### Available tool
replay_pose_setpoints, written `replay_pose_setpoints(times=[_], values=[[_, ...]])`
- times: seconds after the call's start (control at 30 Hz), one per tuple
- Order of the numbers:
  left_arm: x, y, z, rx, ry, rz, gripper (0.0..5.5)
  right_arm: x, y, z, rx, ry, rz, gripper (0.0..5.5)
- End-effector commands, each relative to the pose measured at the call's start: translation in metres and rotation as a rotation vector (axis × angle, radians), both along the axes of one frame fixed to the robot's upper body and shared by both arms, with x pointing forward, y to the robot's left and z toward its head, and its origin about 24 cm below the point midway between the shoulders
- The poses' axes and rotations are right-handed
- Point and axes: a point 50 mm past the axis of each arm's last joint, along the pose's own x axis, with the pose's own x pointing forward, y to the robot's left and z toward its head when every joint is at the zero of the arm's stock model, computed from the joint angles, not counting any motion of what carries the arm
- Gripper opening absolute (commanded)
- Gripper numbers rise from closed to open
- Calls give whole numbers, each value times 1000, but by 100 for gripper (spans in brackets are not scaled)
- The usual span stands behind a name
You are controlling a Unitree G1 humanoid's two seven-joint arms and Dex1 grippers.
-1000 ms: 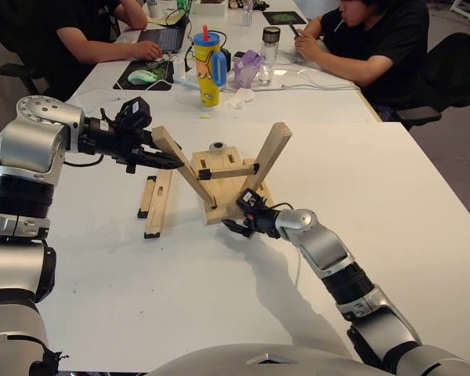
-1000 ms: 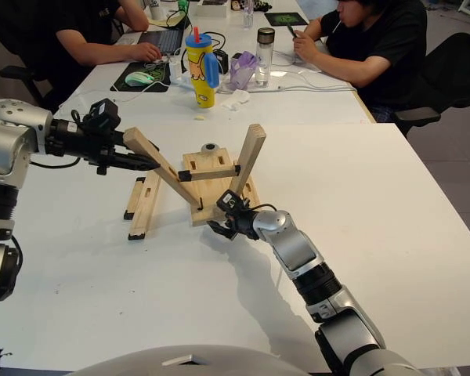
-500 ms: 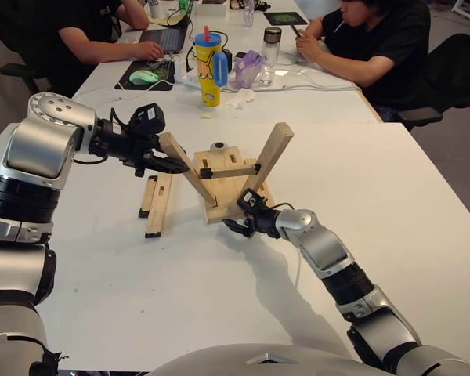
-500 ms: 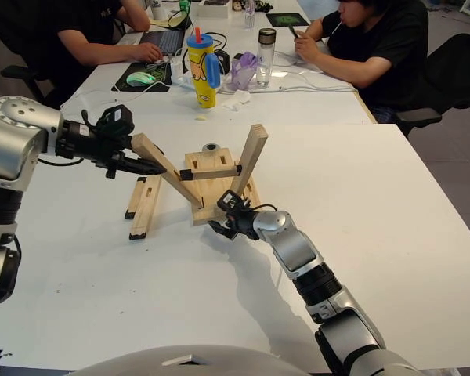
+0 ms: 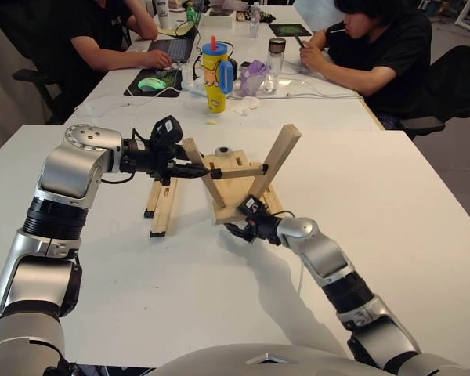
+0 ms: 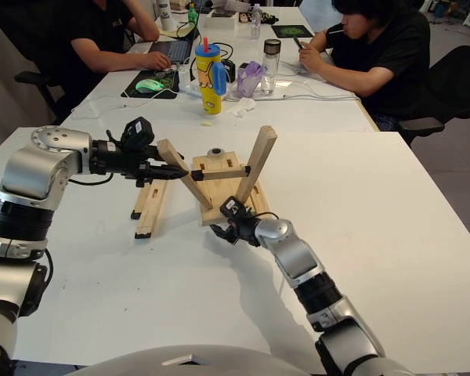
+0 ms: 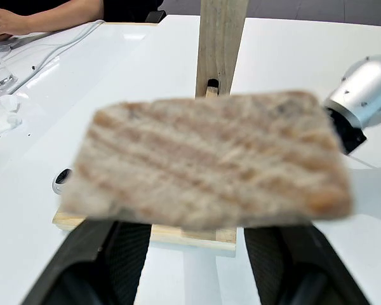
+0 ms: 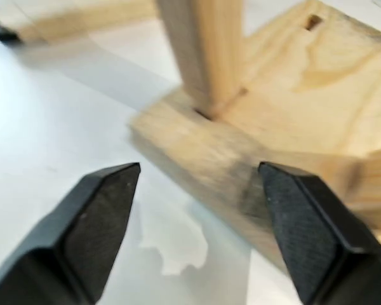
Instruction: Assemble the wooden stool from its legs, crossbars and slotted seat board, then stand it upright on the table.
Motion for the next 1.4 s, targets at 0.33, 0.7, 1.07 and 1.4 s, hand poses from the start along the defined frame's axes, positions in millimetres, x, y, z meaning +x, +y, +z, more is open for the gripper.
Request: replay_pose_setpoints(times=[0.33,0.7,1.07,1.4], values=[[-5,-1,-43,41,162,20,201,3,-6,166,531,-752,-282,133],[-1,-8,-36,26,123,10,201,11,15,-23,-272,-31,-255,2],[6,-5,-35,8,66,16,201,-2,-6,87,347,-586,-273,2],[13,-1,-14,-62,-13,-37,201,11,-18,2,56,-247,-375,2]])
